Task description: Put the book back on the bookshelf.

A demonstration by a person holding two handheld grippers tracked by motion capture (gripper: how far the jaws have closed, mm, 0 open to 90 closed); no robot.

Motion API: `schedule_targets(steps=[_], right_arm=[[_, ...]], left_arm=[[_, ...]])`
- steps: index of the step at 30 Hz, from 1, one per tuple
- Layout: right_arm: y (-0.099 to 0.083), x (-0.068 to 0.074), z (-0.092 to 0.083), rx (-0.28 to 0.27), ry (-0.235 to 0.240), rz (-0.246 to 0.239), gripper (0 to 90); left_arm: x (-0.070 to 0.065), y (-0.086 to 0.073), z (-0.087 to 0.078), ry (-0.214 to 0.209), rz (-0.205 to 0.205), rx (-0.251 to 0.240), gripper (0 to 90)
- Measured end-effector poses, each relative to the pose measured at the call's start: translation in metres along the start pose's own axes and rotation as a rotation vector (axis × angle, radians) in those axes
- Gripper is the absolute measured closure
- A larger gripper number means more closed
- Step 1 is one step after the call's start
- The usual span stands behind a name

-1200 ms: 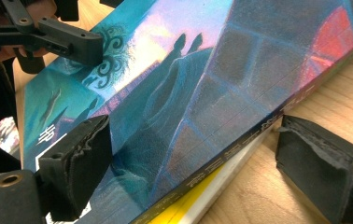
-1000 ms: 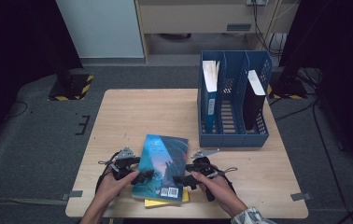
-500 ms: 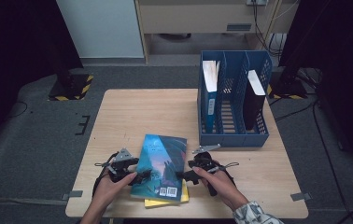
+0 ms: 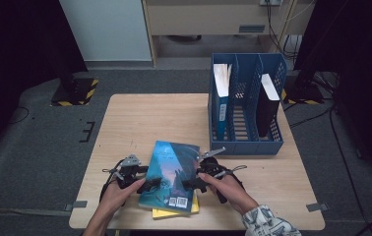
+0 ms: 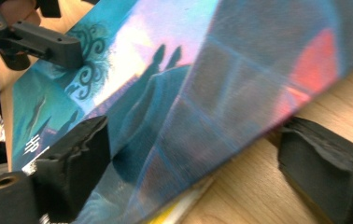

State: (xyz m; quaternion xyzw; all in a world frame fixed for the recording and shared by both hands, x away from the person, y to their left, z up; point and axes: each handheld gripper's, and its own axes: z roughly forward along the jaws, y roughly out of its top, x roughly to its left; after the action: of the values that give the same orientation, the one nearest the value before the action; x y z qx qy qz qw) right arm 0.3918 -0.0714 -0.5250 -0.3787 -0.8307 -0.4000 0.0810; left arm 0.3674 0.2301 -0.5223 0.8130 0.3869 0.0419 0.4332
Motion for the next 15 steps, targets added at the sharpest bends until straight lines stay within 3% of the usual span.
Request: schedule_targets(steps=[3, 8, 12, 15], right_arm=[[0.003, 0.002, 0.006, -0.013, -0.012, -0.004, 5.8], [0.0, -0.001, 0.004, -0.071, -0.008, 0.045, 15.2], [-0.001, 0.005, -0.004, -0.134, -0.027, 0.027, 19.8], [0.001, 0.01, -0.005, -0.137, -0.045, 0.026, 20.2]], left_arm=[[0.0, 0.003, 0.003, -0.006, 0.012, 0.002, 16.3], [-0.002, 0.002, 0.002, 0.009, 0.014, -0.005, 16.4], [-0.004, 0.001, 0.0, 0.024, 0.013, -0.003, 16.6], [-0.004, 0.001, 0.0, 0.026, 0.009, -0.002, 16.5]])
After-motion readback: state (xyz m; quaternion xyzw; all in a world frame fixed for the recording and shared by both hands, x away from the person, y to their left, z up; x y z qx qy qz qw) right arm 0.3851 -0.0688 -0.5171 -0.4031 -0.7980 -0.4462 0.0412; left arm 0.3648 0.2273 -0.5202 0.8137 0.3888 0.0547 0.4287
